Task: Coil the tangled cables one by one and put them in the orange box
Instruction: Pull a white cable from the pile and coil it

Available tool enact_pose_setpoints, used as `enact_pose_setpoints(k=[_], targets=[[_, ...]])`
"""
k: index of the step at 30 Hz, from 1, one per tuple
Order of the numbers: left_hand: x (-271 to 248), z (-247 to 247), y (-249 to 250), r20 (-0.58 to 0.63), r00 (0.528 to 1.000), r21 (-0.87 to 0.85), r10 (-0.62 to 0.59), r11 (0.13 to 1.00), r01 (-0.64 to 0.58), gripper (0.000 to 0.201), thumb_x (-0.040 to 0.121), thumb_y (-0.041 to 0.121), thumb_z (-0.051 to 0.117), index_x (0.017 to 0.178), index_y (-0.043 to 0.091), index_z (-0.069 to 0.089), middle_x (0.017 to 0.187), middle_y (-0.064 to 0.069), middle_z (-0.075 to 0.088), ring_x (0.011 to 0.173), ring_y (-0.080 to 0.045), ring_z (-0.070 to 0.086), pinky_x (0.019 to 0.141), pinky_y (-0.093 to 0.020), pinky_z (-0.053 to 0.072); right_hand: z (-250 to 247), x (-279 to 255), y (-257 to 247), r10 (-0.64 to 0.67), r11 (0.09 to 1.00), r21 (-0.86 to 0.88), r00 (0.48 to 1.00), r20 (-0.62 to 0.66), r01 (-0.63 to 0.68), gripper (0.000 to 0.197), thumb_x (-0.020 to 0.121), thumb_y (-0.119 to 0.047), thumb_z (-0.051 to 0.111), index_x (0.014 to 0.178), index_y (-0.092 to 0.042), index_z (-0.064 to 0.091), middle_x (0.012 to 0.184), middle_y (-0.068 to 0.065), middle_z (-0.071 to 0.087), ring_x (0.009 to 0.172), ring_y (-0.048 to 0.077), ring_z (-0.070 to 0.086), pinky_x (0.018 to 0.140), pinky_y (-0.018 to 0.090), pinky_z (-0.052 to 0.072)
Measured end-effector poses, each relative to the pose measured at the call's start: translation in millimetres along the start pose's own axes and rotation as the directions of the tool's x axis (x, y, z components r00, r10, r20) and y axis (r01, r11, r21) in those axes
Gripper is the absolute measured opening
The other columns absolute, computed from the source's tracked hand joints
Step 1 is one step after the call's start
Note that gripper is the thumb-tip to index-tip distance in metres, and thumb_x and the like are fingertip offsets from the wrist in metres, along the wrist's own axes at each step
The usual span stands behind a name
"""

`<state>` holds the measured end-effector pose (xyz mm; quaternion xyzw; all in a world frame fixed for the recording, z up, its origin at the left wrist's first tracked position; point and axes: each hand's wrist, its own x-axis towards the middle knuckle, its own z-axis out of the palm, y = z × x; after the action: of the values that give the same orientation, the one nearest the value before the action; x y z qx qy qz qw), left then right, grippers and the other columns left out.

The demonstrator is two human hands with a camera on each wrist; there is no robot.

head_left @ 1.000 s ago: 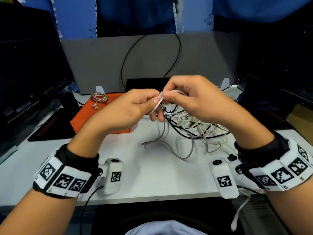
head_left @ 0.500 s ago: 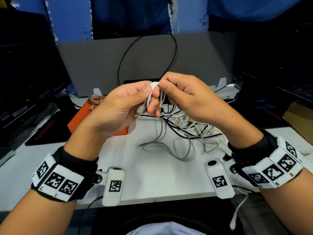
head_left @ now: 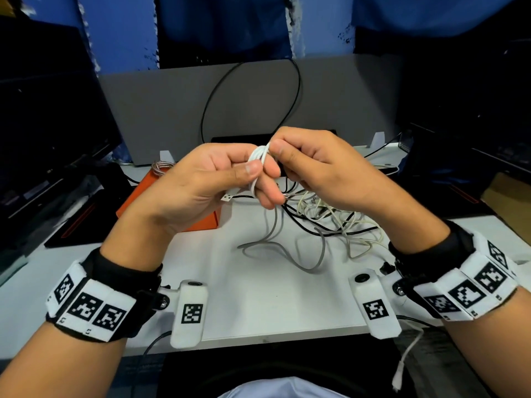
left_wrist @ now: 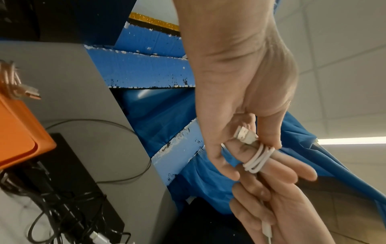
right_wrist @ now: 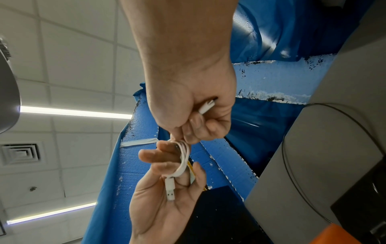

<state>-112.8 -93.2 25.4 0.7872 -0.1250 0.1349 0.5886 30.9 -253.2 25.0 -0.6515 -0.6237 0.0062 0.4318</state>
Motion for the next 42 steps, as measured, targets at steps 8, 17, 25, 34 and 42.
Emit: enact_pose_setpoints(k=[8, 17, 25, 34, 42], targets=[[11, 10, -10, -0.246, 0.968, -0.303, 0.047, 0.945, -0.123, 0.022, 0.1, 0.018, 0.048, 0.105, 0.014, 0.069, 0.092, -0.001, 0.077, 0.092, -0.017, 0.072, 0.092, -0.032, 0.054, 1, 0, 1, 0.119, 0.987, 0.101, 0.991, 0.053, -0.124, 0.03, 0.113, -0.025, 0.041, 0.108, -0.011, 0.067, 0.071, 0.001, 0.063, 0.05, 0.016, 0.054, 0.052, 0.034, 0.045], [11, 18, -6, -0.409, 0.874, 0.206, 0.263, 0.96, -0.192, 0.019, 0.108, 0.012, 0.046, 0.114, 0.011, 0.064, 0.105, -0.002, 0.078, 0.099, -0.022, 0.074, 0.087, -0.032, 0.055, 18, -1, -2, 0.159, 0.839, 0.481, 0.96, 0.229, -0.254, 0.027, 0.109, -0.016, 0.047, 0.122, 0.002, 0.063, 0.091, 0.012, 0.073, 0.071, 0.026, 0.064, 0.058, 0.034, 0.052], [10, 12, -11, -0.362, 0.889, 0.002, 0.28, 0.954, -0.3, 0.023, 0.108, 0.011, 0.039, 0.112, 0.013, 0.061, 0.101, 0.0, 0.078, 0.122, -0.028, 0.065, 0.1, -0.039, 0.049, 21, 3, 3, 0.238, 0.765, 0.6, 0.968, 0.073, -0.234, 0.042, 0.11, -0.028, 0.045, 0.114, 0.008, 0.065, 0.069, -0.001, 0.058, 0.058, 0.014, 0.049, 0.053, 0.026, 0.041], [13, 16, -16, -0.366, 0.915, -0.359, 0.168, 0.882, -0.306, 0.043, 0.109, 0.016, 0.032, 0.1, 0.024, 0.073, 0.099, 0.002, 0.079, 0.112, -0.013, 0.07, 0.095, -0.03, 0.05, 28, 3, 1, 0.266, 0.491, 0.825, 0.95, 0.163, -0.279, 0.018, 0.103, -0.021, 0.057, 0.087, -0.016, 0.063, 0.07, -0.001, 0.052, 0.048, 0.008, 0.041, 0.047, 0.021, 0.036], [9, 13, -11, -0.264, 0.947, -0.427, 0.182, 0.858, -0.284, 0.031, 0.098, 0.023, 0.046, 0.098, 0.024, 0.077, 0.087, 0.007, 0.077, 0.093, -0.009, 0.07, 0.09, -0.027, 0.053, 26, 3, 0, 0.189, 0.483, 0.849, 0.972, 0.139, -0.215, 0.021, 0.095, -0.01, 0.06, 0.114, -0.016, 0.066, 0.075, -0.009, 0.057, 0.056, 0.006, 0.043, 0.051, 0.02, 0.037]])
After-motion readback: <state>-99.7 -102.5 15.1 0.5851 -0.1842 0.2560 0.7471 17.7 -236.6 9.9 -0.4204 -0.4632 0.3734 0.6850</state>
